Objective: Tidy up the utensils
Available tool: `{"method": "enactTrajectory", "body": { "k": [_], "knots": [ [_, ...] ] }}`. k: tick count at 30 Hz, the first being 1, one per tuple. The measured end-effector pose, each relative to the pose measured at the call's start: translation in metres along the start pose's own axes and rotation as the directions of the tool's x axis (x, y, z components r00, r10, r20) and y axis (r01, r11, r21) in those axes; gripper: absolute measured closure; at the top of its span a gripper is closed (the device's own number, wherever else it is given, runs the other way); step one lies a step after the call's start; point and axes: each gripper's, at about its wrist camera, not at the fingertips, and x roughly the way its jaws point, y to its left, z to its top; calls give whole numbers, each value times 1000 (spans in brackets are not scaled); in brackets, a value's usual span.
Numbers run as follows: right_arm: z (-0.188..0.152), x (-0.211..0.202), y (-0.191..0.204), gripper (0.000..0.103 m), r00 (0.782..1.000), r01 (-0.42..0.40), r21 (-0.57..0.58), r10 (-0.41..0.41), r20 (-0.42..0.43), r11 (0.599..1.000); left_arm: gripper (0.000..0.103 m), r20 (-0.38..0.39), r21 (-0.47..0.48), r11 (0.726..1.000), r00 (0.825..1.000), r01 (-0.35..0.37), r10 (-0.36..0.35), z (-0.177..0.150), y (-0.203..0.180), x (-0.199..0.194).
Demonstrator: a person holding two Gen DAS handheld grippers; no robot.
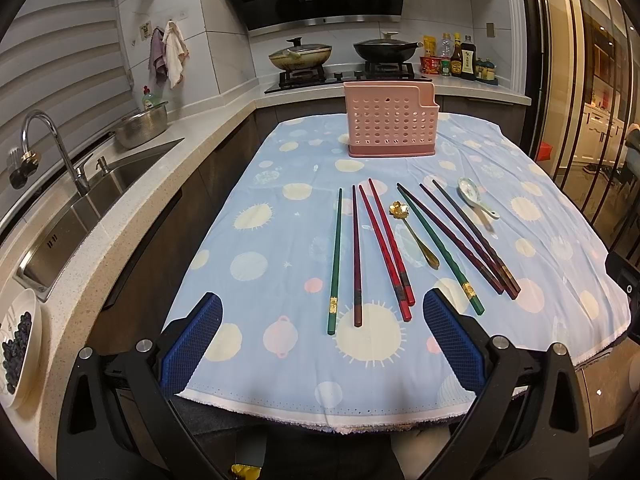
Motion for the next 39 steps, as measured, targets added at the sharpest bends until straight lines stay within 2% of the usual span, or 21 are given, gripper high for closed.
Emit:
{"method": "enactTrajectory", "body": {
  "k": [39],
  "knots": [
    [5,0,-10,7,1000,12,8,-12,7,1000,7,1,6,1000,1000,-4,4,0,-2,0]
  ]
}}
